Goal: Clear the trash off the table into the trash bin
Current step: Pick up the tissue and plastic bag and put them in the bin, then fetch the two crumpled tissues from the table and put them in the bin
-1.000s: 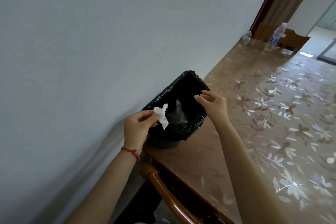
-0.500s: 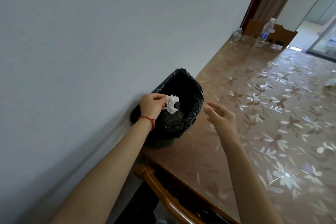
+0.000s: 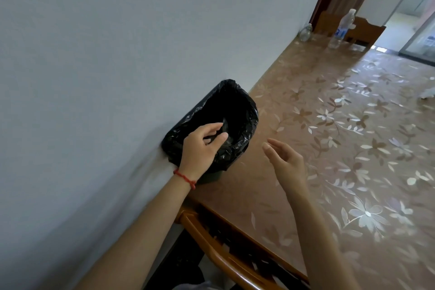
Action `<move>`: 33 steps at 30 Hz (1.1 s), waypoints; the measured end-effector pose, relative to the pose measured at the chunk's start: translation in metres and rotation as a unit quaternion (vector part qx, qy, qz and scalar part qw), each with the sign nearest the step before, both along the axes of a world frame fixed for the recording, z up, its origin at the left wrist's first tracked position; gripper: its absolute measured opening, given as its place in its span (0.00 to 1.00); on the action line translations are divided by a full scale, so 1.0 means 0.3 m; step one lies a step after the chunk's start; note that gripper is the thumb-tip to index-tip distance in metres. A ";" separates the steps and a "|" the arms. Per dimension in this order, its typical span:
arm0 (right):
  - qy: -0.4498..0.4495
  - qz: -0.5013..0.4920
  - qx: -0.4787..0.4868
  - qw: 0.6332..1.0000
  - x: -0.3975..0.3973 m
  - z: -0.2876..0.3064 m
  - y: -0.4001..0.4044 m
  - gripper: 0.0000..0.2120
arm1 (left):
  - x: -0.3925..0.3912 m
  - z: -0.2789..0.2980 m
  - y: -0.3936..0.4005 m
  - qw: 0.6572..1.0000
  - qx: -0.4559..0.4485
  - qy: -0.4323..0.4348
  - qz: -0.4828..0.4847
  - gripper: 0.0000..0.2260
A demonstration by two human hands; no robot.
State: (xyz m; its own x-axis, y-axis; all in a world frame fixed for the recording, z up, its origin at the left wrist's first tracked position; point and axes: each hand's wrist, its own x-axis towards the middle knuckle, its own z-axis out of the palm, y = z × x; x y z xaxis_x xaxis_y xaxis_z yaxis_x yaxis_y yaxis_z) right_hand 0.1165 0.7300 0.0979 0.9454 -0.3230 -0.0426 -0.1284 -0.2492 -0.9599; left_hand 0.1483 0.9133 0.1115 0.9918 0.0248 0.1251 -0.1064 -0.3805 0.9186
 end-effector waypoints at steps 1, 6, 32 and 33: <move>0.003 -0.004 -0.025 1.000 -0.013 -0.011 -0.011 0.17 | -0.018 -0.003 -0.015 0.999 0.024 -0.028 -0.014 0.14; 0.021 -0.002 -0.264 0.964 -0.096 -0.061 -0.100 0.23 | -0.056 -0.045 -0.105 0.963 0.215 -0.127 -0.100 0.18; 0.119 -0.257 -0.416 0.864 -0.811 -0.086 -0.148 0.26 | -0.315 -0.137 -0.370 0.748 0.422 -0.267 -0.438 0.28; 0.123 -0.269 -0.418 0.859 -0.846 -0.089 -0.139 0.26 | -0.332 -0.136 -0.377 0.744 0.418 -0.271 -0.445 0.27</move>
State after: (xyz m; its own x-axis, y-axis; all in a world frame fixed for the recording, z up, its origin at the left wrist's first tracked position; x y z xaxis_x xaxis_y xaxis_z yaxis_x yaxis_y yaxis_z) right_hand -0.1372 0.6883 0.0712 0.6453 -0.7254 0.2397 -0.6144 -0.6792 -0.4015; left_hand 0.0488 0.8003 0.0705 0.3680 -0.9226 0.1154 -0.9264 -0.3530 0.1313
